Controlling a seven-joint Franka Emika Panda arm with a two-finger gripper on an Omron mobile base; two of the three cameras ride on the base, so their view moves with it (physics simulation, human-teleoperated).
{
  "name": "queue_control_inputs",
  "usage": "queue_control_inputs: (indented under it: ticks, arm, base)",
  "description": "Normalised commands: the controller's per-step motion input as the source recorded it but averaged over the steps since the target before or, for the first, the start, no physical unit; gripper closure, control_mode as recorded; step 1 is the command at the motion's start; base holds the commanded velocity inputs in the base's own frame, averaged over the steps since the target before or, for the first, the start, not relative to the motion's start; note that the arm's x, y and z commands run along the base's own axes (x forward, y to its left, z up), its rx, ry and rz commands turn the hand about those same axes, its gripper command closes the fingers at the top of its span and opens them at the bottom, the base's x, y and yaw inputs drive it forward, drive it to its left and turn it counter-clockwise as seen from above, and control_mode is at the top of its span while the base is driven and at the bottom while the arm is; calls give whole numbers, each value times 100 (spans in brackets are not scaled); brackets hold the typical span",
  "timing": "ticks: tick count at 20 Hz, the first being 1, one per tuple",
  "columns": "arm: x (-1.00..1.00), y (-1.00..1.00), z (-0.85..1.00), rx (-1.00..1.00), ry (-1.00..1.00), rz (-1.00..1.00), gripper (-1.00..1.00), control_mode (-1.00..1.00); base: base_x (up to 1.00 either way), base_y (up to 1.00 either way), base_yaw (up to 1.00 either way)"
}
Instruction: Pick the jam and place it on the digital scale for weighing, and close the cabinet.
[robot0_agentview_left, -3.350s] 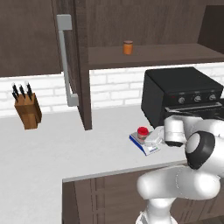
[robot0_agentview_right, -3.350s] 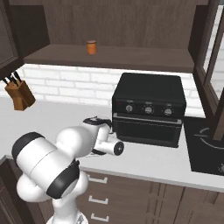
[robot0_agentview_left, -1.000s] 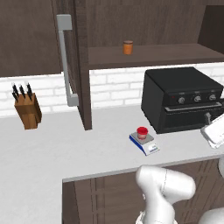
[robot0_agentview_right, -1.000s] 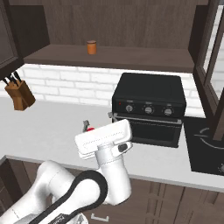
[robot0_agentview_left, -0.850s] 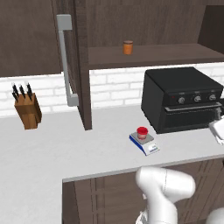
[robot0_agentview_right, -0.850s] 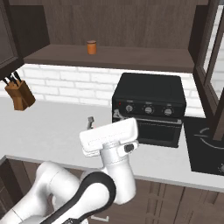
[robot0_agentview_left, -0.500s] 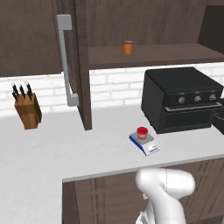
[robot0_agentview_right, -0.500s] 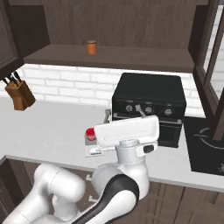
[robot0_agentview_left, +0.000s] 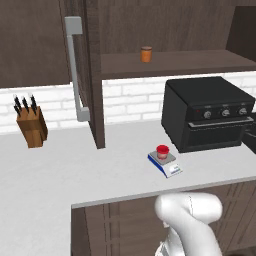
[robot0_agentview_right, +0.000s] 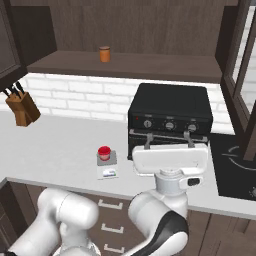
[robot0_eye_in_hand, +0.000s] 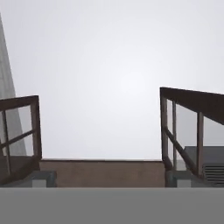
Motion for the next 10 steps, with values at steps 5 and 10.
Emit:
queue_control_inputs:
  ticks: [5,10]
  arm:
    - [0,-83,0,13,0,0,-100,-100]
    - [1,-81,-4,11,4,0,-100,-100]
  base:
    - [0,0,0]
    - [0,0,0]
